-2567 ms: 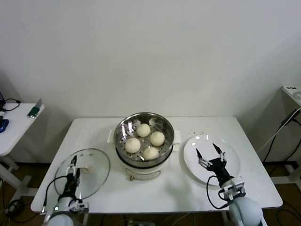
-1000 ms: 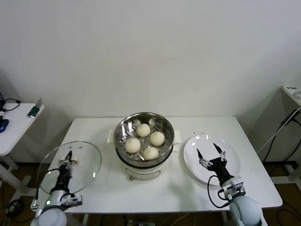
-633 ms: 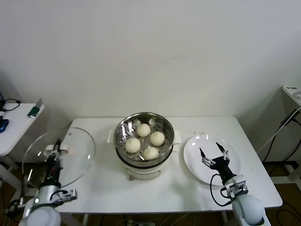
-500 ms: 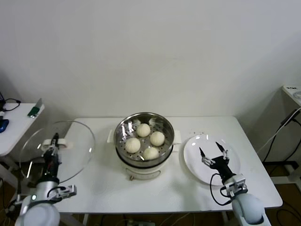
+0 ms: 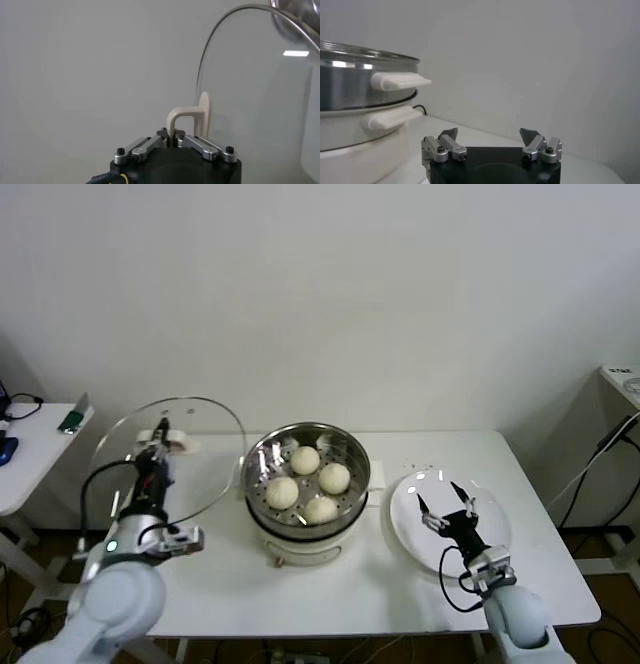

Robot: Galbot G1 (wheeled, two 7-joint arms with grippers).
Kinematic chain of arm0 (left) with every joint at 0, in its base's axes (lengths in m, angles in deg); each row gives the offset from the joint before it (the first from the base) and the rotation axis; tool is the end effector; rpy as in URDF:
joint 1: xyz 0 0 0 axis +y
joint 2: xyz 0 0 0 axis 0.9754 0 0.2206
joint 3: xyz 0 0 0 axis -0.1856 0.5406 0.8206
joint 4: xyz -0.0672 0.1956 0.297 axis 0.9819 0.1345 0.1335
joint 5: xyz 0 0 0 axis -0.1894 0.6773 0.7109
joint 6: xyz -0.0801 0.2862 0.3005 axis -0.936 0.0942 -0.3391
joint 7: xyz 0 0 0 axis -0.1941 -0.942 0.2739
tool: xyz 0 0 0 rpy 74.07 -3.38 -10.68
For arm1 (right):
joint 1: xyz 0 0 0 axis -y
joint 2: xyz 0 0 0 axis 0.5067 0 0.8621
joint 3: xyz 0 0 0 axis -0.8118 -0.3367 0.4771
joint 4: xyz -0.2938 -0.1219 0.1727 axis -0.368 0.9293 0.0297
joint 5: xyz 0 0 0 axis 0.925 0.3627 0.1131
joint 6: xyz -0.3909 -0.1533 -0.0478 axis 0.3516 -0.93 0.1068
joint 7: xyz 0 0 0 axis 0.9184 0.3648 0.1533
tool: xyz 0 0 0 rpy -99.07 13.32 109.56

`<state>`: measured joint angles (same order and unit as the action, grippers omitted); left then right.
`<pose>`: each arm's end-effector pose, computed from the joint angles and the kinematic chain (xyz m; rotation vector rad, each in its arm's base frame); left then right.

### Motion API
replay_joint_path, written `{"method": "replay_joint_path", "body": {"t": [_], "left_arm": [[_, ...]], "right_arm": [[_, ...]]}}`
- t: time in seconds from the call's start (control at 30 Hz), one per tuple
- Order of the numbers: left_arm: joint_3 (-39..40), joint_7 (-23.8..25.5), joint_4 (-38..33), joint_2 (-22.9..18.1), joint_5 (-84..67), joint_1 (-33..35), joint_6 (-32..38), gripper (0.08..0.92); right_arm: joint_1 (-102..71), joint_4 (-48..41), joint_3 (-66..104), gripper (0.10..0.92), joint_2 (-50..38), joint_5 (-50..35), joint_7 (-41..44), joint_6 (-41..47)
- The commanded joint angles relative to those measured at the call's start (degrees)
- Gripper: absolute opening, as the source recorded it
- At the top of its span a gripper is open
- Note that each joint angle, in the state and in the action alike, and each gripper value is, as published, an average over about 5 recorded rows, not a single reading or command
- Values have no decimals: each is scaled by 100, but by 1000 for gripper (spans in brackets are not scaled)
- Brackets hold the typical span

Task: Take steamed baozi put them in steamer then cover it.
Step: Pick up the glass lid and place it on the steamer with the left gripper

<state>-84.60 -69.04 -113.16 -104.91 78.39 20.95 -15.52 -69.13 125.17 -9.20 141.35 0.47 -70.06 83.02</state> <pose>0.3163 0.0221 -0.2036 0.3094 -2.1738 -2.2429 0.3600 -0.1176 -0.4066 0.3706 -3.0009 0.2881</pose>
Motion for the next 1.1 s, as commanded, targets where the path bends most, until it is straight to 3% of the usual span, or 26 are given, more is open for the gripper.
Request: {"method": "replay_joint_path", "body": {"t": [0.03,0.53,0.9,1.1], "left_arm": [[2068,1356,403,-1359,1524,-1528,-549,149],[2580,1550,1575,-3091,2370,-1994,-549,149],[2560,1352,2215,-3525,2432,-2019,-549,149],[2563,1328,2388,-3452,2440,-2029,-549,149]], "right_arm": [[156,-162,-48,823,56,66,-7,-3],[108,-232,166,823,103,154,-22,-61],[118,-295,224,823,150,183,-8,-101],[129,-299,224,823,178,197,-6,-114]]}}
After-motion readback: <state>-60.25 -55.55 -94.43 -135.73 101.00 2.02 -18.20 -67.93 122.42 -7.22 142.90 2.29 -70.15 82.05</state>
